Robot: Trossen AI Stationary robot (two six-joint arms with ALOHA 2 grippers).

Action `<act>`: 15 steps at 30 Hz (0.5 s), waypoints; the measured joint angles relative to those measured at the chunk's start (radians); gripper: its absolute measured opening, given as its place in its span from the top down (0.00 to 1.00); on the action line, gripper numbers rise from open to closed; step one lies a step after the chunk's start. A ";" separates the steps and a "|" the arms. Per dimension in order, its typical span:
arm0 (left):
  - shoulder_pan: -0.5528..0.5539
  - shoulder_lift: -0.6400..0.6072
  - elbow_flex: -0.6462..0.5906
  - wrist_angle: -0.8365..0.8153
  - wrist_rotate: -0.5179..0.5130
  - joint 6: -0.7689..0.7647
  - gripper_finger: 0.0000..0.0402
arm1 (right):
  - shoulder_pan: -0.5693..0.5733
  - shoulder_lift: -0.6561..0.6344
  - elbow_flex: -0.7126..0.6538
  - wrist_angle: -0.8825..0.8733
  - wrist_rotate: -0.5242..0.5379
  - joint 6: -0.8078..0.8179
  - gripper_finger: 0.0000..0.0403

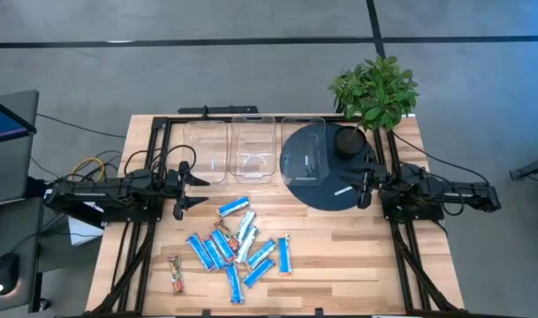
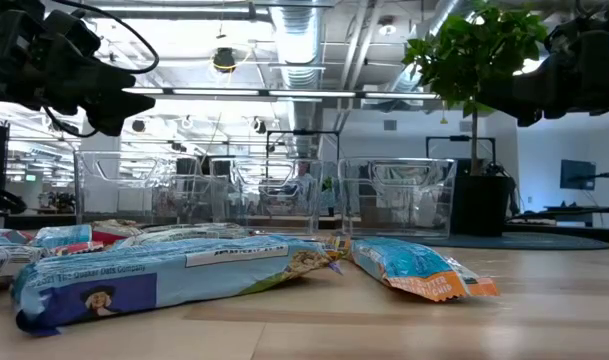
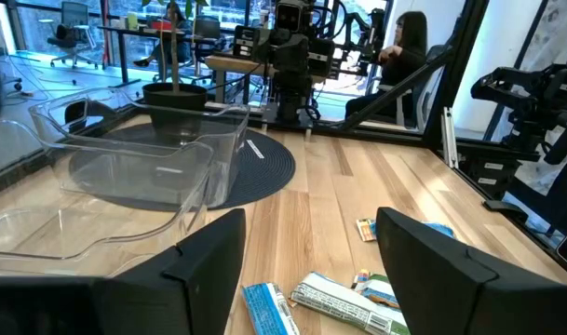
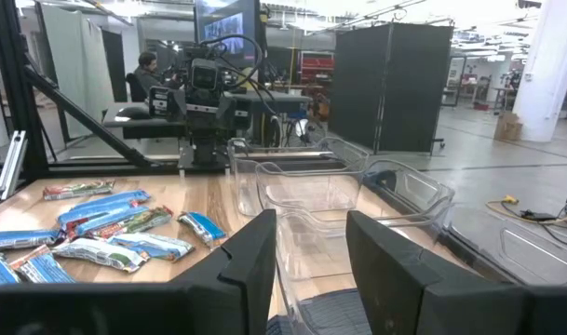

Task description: Pick and place Granola Bars by type

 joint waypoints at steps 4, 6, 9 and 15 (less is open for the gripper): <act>0.000 0.000 0.000 0.031 -0.006 0.019 0.41 | 0.000 0.000 0.000 0.000 0.000 0.000 0.69; 0.000 0.000 0.000 0.045 -0.019 0.034 0.41 | 0.000 0.000 0.000 0.000 0.000 0.000 0.69; 0.000 0.000 0.000 0.048 -0.038 0.020 0.41 | 0.000 0.000 0.000 0.000 0.000 0.000 0.69; 0.000 0.000 0.000 0.050 -0.020 -0.079 0.41 | 0.000 0.000 0.000 0.000 0.000 0.011 0.69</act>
